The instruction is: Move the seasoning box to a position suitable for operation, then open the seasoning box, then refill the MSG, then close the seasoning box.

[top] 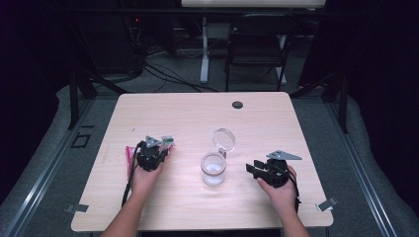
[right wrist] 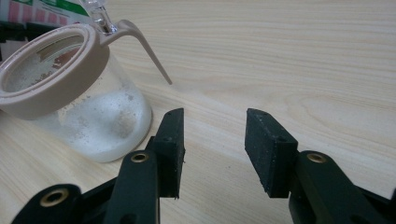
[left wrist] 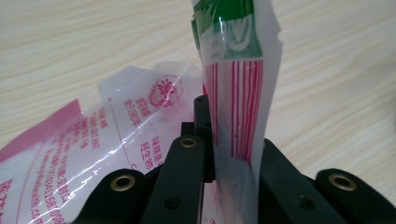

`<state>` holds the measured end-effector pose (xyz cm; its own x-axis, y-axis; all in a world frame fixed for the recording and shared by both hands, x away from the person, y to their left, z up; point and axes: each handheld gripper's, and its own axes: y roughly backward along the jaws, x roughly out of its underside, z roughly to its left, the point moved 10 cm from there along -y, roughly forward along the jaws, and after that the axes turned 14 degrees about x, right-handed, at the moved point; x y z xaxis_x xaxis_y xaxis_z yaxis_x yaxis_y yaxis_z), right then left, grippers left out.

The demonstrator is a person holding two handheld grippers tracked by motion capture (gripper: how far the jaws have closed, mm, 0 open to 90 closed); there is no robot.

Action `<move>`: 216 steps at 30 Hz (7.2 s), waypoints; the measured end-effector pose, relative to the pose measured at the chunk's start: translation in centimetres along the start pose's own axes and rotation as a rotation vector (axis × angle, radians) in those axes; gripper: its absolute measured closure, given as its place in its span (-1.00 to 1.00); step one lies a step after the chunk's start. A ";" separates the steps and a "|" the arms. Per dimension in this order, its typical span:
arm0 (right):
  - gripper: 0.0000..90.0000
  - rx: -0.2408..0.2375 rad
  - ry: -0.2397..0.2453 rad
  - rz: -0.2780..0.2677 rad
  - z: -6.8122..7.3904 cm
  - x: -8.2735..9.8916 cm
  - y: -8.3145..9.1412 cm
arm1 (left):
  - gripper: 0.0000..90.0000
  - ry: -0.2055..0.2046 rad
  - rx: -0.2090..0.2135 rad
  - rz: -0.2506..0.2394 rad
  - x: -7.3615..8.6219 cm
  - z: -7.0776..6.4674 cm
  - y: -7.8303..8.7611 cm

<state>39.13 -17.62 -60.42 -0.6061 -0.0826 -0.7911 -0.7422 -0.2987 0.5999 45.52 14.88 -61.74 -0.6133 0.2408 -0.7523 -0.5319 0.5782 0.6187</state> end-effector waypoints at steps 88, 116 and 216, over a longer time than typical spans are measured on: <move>0.52 -0.275 0.291 -0.209 10.6 -6.7 5.7 | 0.96 -0.295 0.413 -0.048 -2.7 -11.3 9.7; 0.47 -0.463 0.429 -0.113 18.5 -4.5 3.5 | 0.94 -0.272 0.421 -0.125 -1.1 -13.3 9.7; 0.91 -0.437 0.413 -0.078 18.8 -3.5 1.2 | -0.31 -0.239 0.196 0.120 7.8 -8.0 0.1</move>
<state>35.06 0.16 -54.68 -0.3283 -0.3809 -0.8644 -0.5407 -0.6746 0.5026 35.98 10.60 -65.73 -0.4979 0.4791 -0.7229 -0.3274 0.6680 0.6682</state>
